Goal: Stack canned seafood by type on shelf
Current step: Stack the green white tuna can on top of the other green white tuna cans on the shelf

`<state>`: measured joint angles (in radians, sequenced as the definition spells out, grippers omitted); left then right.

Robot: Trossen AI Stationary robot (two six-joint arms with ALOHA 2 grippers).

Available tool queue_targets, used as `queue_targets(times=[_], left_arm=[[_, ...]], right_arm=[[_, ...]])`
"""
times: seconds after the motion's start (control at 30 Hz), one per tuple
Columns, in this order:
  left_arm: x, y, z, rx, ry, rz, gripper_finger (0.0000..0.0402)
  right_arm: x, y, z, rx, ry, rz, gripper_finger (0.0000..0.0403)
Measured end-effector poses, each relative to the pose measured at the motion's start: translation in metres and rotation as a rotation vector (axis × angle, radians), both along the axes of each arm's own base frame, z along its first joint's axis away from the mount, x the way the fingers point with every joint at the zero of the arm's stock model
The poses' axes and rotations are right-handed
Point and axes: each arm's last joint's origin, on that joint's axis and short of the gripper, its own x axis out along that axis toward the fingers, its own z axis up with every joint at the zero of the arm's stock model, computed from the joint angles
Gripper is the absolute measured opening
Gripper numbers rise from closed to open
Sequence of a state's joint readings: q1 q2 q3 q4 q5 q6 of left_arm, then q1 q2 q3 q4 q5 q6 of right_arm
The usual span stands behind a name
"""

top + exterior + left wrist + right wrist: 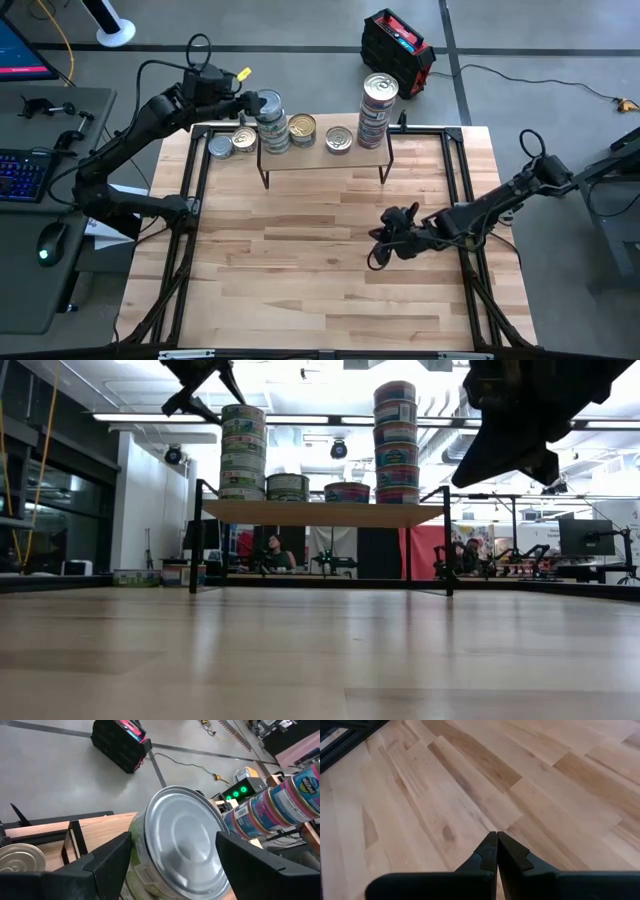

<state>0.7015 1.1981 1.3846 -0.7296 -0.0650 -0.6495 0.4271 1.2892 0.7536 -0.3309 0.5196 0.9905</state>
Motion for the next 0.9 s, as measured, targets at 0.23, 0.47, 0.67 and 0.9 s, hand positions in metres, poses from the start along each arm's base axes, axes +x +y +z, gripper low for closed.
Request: queue_targets(times=[0.23,0.47,0.67,0.9], left_arm=[[0.005,-0.006,0.0,0.007,0.007,-0.037,0.0282],[0.006,-0.008,0.0,0.011,0.018,-0.056,0.0282],[-0.001,-0.007,0.014,0.071,0.039,-0.04,0.0282],[-0.019,-0.023,0.046,0.224,0.082,-0.13,0.0282]], right_arm=[[0.003,-0.009,0.0,-0.004,0.001,-0.036,0.0],[0.005,-0.013,0.0,-0.015,0.009,-0.03,0.0],[0.005,-0.012,0.0,-0.013,0.011,-0.026,0.0],[0.004,-0.012,0.0,-0.012,0.012,-0.026,0.0]])
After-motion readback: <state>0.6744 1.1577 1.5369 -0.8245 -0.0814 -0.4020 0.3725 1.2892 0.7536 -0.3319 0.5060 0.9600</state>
